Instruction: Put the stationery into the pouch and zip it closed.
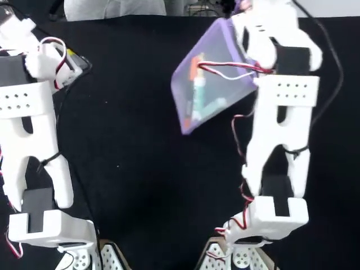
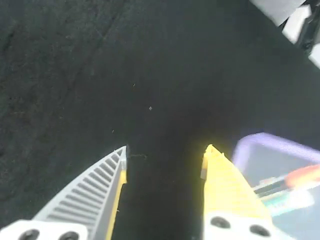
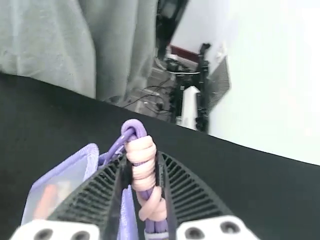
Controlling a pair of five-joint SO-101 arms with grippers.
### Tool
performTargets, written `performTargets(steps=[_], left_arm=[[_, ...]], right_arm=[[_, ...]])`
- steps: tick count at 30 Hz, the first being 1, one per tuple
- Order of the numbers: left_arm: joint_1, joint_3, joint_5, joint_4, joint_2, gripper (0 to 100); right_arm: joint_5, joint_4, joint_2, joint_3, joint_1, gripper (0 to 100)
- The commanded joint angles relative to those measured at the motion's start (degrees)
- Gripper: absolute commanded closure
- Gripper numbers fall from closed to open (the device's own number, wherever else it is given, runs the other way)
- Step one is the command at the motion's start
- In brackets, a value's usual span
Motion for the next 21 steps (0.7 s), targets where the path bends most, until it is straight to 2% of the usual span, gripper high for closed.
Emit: performTargets(steps=[1, 12, 21], left_arm=[[0.66, 3.21, 0.18, -4.57, -2.02, 75], [0.75, 4.53, 0.26, -5.01, -2.11, 75], [0.84, 4.70, 0.26, -4.92, -2.11, 75]], right_arm=[[3.96, -1.05, -0.48, -3.74, 3.60, 98.7], [5.98, 2.55, -0.57, -11.47, 8.79, 98.7], [25.41, 18.99, -0.92, -16.75, 8.79, 98.7]])
